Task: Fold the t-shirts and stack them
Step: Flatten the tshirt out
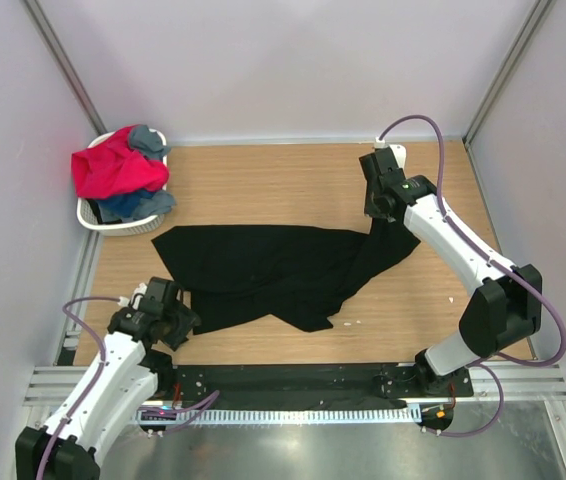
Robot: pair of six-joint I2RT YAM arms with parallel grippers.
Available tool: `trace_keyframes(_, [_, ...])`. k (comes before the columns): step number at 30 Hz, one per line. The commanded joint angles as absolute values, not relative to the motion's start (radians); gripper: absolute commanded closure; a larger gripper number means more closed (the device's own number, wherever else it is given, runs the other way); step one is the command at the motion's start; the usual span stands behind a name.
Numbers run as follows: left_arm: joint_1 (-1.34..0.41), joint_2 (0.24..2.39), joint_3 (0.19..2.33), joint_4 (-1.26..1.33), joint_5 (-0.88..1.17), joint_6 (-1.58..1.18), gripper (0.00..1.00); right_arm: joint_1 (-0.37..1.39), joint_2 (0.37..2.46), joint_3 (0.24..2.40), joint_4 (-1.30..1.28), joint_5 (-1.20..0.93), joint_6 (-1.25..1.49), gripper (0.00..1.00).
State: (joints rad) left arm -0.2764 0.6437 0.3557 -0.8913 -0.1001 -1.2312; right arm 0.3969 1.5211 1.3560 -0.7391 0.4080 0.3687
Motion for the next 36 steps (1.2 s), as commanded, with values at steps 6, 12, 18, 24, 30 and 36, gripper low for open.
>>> trace_keyframes(6, [-0.279,0.695,0.365,-0.865,-0.121,-1.244,0.55,0.394,1.513,1.353,-0.742,0.437,0.370,0.99])
trace_keyframes(12, [-0.279,0.698,0.348,-0.856,-0.130,-1.252,0.69,0.394,1.528,1.368,-0.752,0.445,0.367,0.99])
trace_keyframes(18, [-0.279,0.696,0.337,-0.836,-0.104,-1.250,0.68,0.394,1.531,1.378,-0.755,0.434,0.371,0.99])
trace_keyframes(24, [-0.279,0.721,0.345,-0.825,-0.100,-1.227,0.67,0.394,1.540,1.384,-0.762,0.425,0.379,0.99])
trace_keyframes(30, [-0.279,0.775,0.364,-0.816,-0.097,-1.195,0.67,0.396,1.534,1.394,-0.765,0.425,0.388,0.99])
trace_keyframes(36, [-0.279,0.805,0.380,-0.831,-0.109,-1.174,0.67,0.394,1.511,1.404,-0.779,0.417,0.396,0.99])
